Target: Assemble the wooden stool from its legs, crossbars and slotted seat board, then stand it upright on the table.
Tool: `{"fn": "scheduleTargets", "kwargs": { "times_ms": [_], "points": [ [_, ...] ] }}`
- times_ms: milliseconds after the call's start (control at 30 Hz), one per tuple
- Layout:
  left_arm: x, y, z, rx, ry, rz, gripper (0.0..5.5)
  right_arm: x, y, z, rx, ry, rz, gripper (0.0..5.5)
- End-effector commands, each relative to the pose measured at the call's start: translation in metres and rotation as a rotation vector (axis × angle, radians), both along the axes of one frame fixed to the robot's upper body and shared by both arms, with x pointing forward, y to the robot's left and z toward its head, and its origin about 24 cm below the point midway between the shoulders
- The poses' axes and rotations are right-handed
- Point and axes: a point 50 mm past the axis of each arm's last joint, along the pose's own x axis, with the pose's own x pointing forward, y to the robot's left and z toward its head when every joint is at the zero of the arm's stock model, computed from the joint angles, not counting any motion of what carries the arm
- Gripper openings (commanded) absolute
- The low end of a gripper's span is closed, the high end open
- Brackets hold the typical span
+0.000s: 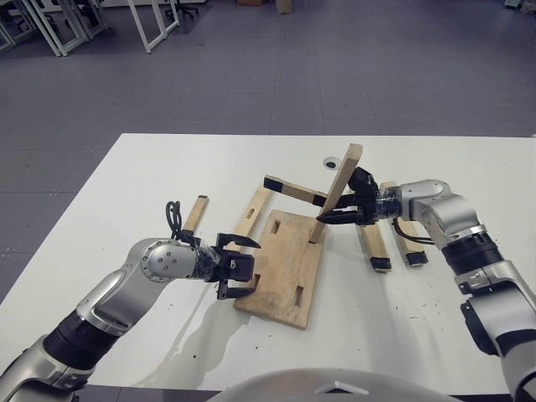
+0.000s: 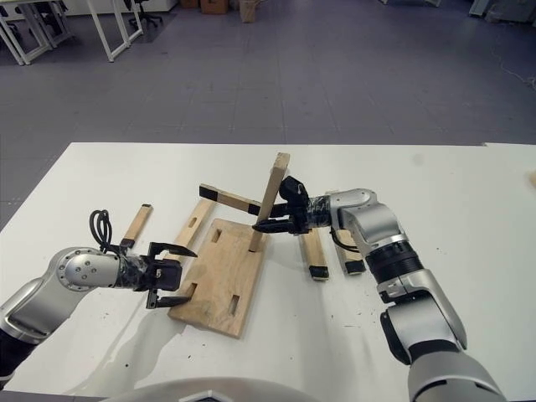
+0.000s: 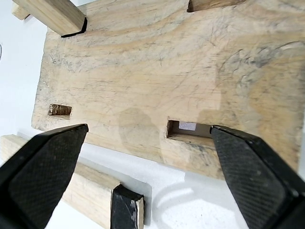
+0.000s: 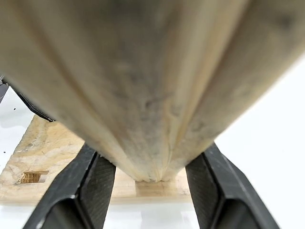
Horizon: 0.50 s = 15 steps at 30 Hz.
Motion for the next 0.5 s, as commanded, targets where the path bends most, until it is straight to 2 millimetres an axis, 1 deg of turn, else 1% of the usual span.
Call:
{"fn": "scheduleTargets", "kwargs": {
  "times_ms": [33,133,167,200,267,300,367,433,500],
  "points": [
    [-0.011,0.001,-0.021,0.039,0.091,0.011,4.77,-0.006,-0.012,-0.017,-0.059,0.08,-0.05,2.88],
    [-0.014,0.001,-0.022,0.038,0.098,0.02,4.77,-0.002,-0.011,-0.005,-0.048,0.047,-0.049,3.5],
    [-0.015,0.001,-0.022,0.037,0.099,0.029,4.77,-0.001,-0.012,0.002,-0.044,0.028,-0.043,3.85],
    [-0.016,0.001,-0.022,0.035,0.099,0.046,4.77,-0.002,-0.016,0.01,-0.051,0.004,-0.04,4.07],
    [-0.019,0.0,-0.021,0.016,0.11,0.104,4.77,-0.006,-0.035,0.021,-0.116,-0.058,-0.068,4.39],
    [-0.021,-0.001,-0.02,0.007,0.114,0.139,4.77,-0.007,-0.045,0.025,-0.153,-0.091,-0.112,4.57],
    [-0.027,-0.005,-0.019,-0.019,0.126,0.215,4.77,-0.009,-0.067,0.032,-0.214,-0.161,-0.258,4.64],
    [-0.033,-0.012,-0.018,-0.06,0.136,0.311,4.77,-0.014,-0.087,0.038,-0.247,-0.224,-0.471,4.64],
    [-0.037,-0.019,-0.016,-0.091,0.139,0.38,4.77,-0.016,-0.095,0.037,-0.247,-0.261,-0.664,4.64]
  ]
}}
